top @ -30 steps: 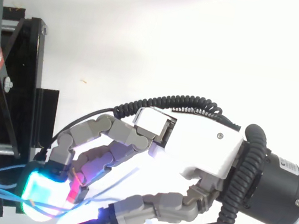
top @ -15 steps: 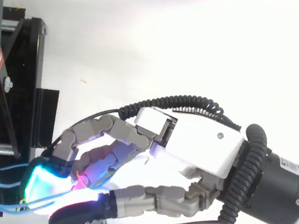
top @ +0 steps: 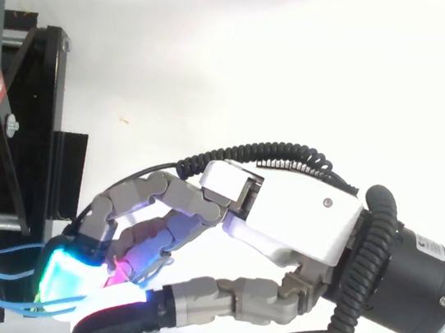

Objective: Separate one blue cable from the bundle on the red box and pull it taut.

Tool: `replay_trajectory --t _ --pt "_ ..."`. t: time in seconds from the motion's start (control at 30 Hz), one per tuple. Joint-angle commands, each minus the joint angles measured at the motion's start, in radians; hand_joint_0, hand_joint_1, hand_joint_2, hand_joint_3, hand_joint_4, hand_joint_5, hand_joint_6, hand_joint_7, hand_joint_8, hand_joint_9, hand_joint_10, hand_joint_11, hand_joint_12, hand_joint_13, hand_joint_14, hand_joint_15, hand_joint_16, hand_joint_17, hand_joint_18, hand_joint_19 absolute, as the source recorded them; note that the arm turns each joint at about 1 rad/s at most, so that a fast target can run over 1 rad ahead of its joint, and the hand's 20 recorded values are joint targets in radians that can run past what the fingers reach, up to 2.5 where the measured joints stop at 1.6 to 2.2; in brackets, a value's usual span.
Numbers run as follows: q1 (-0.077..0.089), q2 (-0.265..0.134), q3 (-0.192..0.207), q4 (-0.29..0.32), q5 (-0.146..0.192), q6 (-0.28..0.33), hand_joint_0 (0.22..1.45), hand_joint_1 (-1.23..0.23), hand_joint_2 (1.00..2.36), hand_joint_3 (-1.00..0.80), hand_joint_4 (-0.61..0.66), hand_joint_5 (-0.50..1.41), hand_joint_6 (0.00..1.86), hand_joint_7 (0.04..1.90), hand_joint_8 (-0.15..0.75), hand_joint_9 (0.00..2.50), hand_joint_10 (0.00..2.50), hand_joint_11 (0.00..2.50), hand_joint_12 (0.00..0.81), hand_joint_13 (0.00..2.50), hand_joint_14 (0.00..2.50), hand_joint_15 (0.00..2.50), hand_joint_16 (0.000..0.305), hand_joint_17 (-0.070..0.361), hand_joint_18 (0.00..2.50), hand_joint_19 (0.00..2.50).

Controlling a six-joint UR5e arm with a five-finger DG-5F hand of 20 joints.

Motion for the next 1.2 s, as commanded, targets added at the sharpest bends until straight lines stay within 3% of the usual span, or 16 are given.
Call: replay_trajectory --t 0.0,0.37,0.43,0.57,0.87,1.07,1.17 --pt "-0.001 0.0 0.0 -0.002 -0.001 0.001 0.56 -0.59 1.0 -0.45 0.03 -0.09 0.88 0.82 0.269 1.07 0.02 0.54 0.345 0.75 0.02 0.46 0.046 0.104 0.59 0.65" --pt "-0.001 0.0 0.0 -0.003 -0.001 0.001 0.6 -0.79 1.01 -0.16 0.01 -0.13 0.92 0.71 0.289 1.02 0.02 0.54 0.373 0.75 0.02 0.45 0.053 0.12 0.63 0.62" --pt "-0.001 -0.001 0.0 -0.003 -0.001 0.0 0.6 -0.79 1.01 -0.19 0.02 -0.13 0.92 0.69 0.284 1.0 0.02 0.54 0.369 0.75 0.02 0.46 0.052 0.117 0.63 0.62" --pt "0.001 0.0 0.0 0.0 -0.001 0.0 0.55 -0.68 1.0 -0.44 0.04 -0.12 0.88 0.74 0.269 1.02 0.02 0.54 0.347 0.73 0.02 0.46 0.047 0.106 0.59 0.65" --pt "0.001 0.0 0.0 0.0 0.001 0.0 0.48 -0.49 1.0 -0.5 0.06 -0.11 0.86 0.77 0.29 1.05 0.02 0.53 0.376 0.75 0.02 0.46 0.053 0.119 0.59 0.65" --pt "-0.001 0.0 0.0 -0.003 0.001 0.001 0.56 -0.77 1.01 -0.43 0.05 -0.14 0.9 0.71 0.261 0.96 0.02 0.55 0.347 0.72 0.02 0.47 0.048 0.108 0.56 0.64" --pt "-0.001 0.0 0.0 -0.003 0.001 0.0 0.61 -0.83 1.01 -0.41 0.06 -0.16 0.93 0.65 0.237 0.92 0.02 0.57 0.339 0.71 0.02 0.46 0.046 0.104 0.56 0.62"
